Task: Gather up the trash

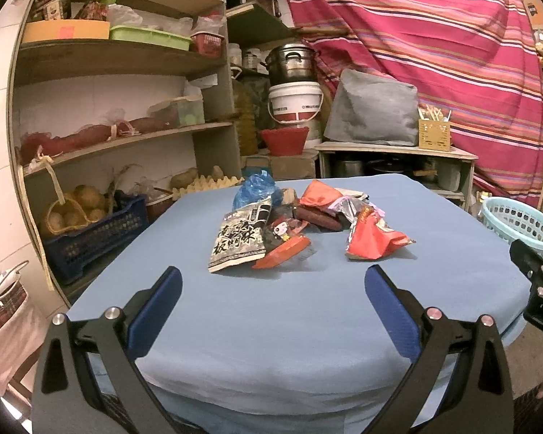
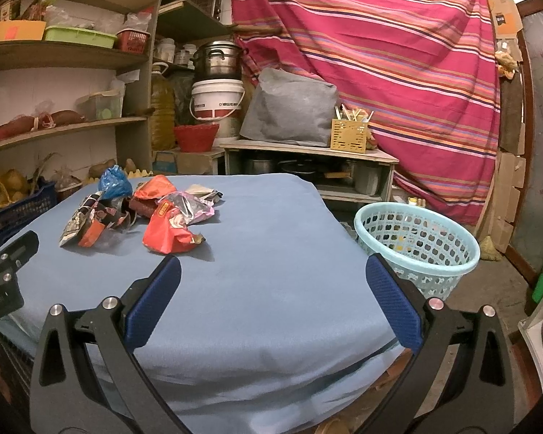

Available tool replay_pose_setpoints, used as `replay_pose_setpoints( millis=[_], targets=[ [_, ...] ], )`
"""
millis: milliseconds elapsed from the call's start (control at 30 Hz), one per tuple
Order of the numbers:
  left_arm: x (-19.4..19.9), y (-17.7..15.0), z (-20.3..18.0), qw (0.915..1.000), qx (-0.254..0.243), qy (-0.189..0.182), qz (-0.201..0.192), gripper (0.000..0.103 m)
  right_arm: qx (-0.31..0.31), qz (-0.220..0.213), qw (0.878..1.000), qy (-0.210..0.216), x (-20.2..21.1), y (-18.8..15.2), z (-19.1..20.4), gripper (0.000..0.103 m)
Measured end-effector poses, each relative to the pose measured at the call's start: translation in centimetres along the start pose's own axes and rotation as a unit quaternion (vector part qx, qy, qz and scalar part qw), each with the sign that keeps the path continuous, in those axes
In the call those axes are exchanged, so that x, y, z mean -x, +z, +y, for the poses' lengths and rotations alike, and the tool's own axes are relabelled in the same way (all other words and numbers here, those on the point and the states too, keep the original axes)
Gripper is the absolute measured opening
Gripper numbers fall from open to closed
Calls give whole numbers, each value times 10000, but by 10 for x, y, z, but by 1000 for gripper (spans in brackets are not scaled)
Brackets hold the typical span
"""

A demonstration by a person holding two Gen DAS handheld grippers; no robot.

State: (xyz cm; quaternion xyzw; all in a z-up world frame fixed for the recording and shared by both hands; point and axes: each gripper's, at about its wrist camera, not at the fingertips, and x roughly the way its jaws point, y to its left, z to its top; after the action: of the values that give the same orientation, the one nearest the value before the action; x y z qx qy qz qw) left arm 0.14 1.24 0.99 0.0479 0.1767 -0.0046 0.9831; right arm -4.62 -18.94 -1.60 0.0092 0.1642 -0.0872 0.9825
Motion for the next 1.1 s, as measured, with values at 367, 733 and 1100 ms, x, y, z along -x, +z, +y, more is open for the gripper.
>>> replay_pose_setpoints(
  millis=[367,733,1100],
  targets=[
    [-9,-1,5,9999,-8,-47,94,99,31,118,9999,-39,-13,0,4,99],
    [-30,1,11,9997,-7,-33,226,99,-71,245,9997,3,-29,1,2,99],
    [-52,11,25,9993,-142,-101,342,99,-134,405,9989,196,-53,16,6,99]
  ],
)
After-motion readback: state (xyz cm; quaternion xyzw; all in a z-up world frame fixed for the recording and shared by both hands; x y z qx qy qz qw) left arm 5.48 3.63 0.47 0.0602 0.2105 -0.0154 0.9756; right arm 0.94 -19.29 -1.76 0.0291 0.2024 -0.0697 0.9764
